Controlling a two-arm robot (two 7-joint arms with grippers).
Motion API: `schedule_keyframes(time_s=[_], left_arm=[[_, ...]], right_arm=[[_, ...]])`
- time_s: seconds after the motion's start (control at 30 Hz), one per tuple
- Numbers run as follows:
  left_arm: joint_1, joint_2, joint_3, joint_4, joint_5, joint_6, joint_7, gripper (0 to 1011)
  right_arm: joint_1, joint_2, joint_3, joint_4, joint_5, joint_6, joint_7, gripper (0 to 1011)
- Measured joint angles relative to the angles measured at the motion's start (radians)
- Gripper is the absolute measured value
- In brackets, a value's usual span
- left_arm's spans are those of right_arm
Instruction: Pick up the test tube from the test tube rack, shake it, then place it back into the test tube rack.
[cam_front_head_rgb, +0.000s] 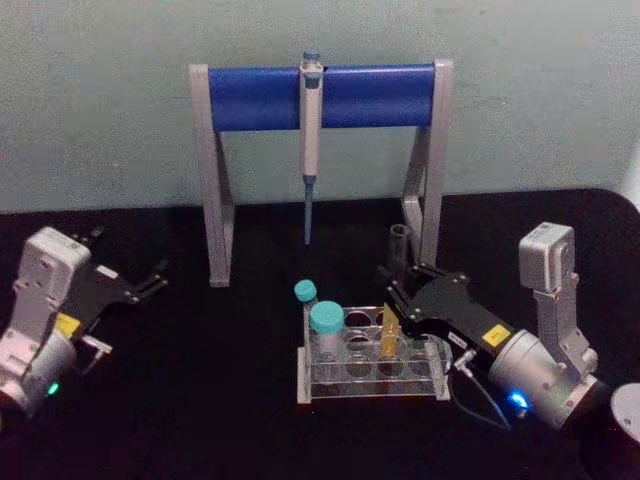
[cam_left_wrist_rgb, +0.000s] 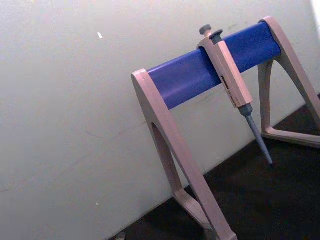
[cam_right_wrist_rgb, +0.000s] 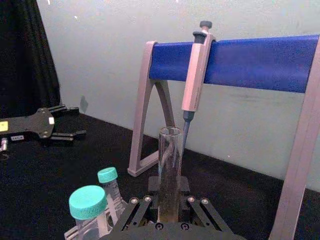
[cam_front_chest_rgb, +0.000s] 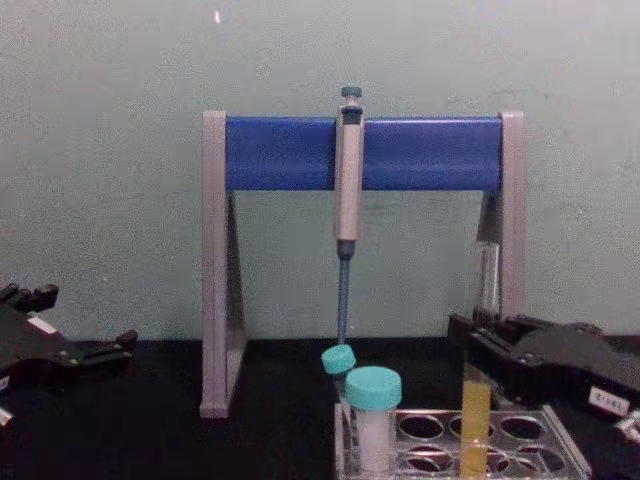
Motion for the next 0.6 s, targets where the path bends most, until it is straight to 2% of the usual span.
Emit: schedule_keyframes(time_s=[0.6], left_arm=[[0.000,0.000,0.000,0.000,0.000,0.000,0.000,1010]], right_arm=[[0.002,-0.010,-0.004,0.020,-0.007,0.005,-0.005,229]])
